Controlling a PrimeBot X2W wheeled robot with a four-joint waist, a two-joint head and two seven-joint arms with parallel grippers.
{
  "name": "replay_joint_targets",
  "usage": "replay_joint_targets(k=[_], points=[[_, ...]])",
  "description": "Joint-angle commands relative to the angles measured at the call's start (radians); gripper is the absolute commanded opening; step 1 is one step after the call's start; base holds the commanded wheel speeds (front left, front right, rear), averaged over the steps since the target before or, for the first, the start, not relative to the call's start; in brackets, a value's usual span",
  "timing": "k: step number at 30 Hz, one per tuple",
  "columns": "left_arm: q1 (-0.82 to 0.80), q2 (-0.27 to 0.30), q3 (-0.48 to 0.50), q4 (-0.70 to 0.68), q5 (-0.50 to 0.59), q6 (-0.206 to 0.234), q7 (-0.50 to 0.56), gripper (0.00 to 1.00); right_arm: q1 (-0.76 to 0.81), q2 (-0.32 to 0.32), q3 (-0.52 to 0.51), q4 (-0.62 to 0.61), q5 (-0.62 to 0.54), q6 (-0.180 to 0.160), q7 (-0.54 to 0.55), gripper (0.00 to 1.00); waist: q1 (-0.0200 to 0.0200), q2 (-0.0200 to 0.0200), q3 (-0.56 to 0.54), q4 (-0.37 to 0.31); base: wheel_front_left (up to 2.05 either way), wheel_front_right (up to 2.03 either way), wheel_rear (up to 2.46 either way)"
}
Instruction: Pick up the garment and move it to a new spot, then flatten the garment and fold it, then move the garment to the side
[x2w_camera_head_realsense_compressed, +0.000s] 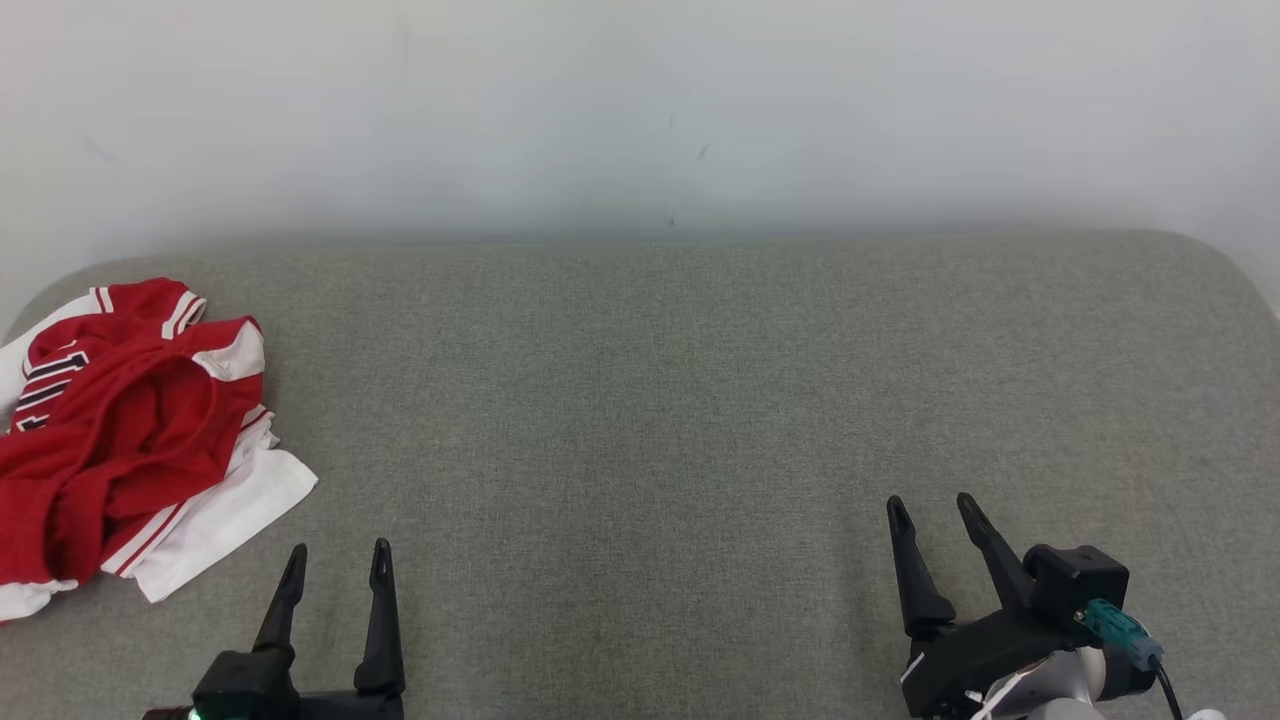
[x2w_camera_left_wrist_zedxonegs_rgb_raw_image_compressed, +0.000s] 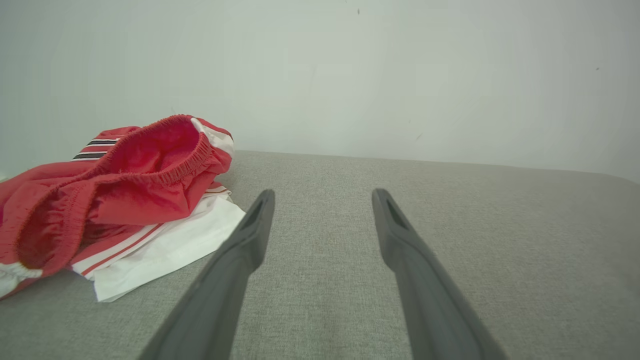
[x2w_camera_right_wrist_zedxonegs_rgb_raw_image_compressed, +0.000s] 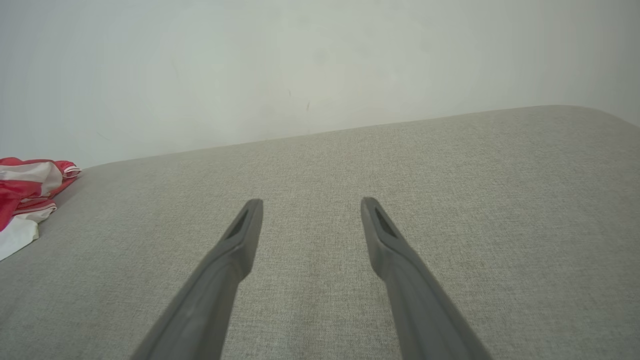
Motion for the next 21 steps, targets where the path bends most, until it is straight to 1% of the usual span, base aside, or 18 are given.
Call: replay_joint_targets(k=[1,7,21], points=[[0.004,-0.004,0.001,0.001,0.018,0.001,-0.011,1.00,0.000,-0.004,0.002,0.001,-0.016,0.004,-0.009,1.00,0.0000,-0.0001,-0.001,-0.001,0.00,0.00,0.00],[0.008,-0.012,0.016,0.013,0.012,-0.010,-0.010,1.00,0.003,-0.004,-0.004,0.003,0.001,0.004,-0.008,1.00,0.0000,-0.0001,-0.011,-0.004,0.00,0.00,0.00],[0.017,-0.016,0.029,0.017,0.011,-0.018,-0.010,1.00,0.015,-0.003,-0.007,-0.001,0.010,0.004,-0.004,1.00,0.0000,-0.0001,-0.016,-0.009,0.00,0.00,0.00]])
